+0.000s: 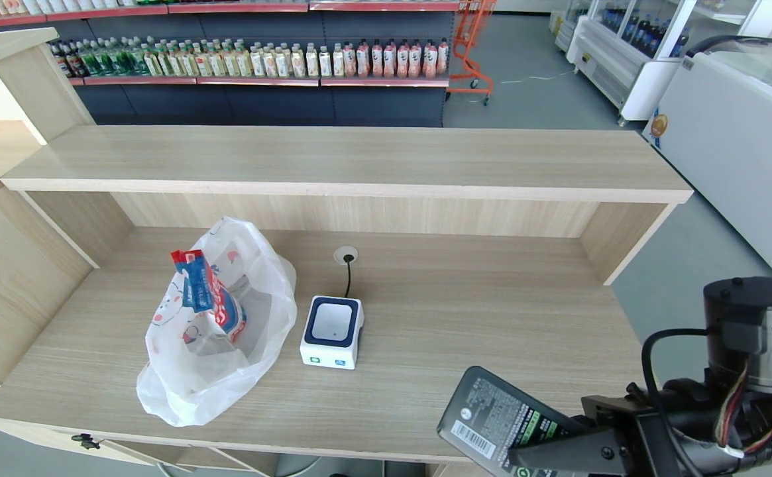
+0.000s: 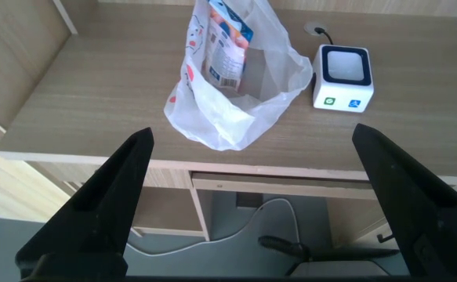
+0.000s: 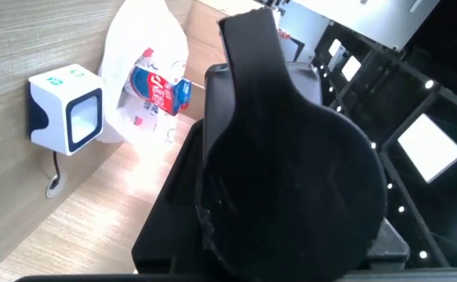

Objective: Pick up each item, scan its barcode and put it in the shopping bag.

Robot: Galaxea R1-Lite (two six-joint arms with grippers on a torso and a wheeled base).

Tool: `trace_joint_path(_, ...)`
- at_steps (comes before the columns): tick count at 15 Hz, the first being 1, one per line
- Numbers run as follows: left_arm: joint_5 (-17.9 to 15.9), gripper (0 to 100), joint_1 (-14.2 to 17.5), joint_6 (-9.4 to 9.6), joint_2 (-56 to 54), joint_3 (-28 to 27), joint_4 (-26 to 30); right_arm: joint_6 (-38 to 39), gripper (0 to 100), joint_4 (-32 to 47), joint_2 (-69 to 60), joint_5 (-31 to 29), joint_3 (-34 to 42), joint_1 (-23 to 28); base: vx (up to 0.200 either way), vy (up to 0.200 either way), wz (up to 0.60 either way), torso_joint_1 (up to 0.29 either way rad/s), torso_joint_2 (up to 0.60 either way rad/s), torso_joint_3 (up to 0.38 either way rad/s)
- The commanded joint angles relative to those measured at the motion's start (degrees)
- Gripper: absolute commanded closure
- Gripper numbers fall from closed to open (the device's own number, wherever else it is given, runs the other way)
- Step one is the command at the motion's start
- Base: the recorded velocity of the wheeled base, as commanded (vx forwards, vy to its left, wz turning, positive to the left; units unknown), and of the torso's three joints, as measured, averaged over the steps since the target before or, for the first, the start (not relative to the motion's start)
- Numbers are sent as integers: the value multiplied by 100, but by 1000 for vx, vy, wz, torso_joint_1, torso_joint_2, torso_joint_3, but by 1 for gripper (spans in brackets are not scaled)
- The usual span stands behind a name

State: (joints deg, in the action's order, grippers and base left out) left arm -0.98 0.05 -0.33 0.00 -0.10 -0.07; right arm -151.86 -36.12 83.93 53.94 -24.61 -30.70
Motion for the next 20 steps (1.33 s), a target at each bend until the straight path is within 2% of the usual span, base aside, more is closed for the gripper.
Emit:
trace_joint_path(1, 1, 0, 4, -2, 0, 1, -1, -2, 100, 0, 9, 2, 0, -7, 0, 0, 0, 0, 0, 0)
trace_joint_path(14, 1, 0, 4, -2, 0, 1, -1, 86, 100, 26, -35, 72, 35, -42, 0, 0, 0, 0, 0, 0)
trace_joint_path(16, 1, 0, 4, -2, 0, 1, -1, 1440, 100, 26, -439, 81, 71, 143, 0, 0, 0, 0, 0, 0)
trace_joint_path(18, 1, 0, 4, -2, 0, 1, -1, 3382, 100, 9, -474, -86, 71, 530, 0, 0, 0, 0, 0, 0)
trace_joint_path(20, 1, 0, 4, -2, 0, 1, -1, 4999, 100, 17, -1019, -648, 88, 1303, 0, 0, 0, 0, 0, 0)
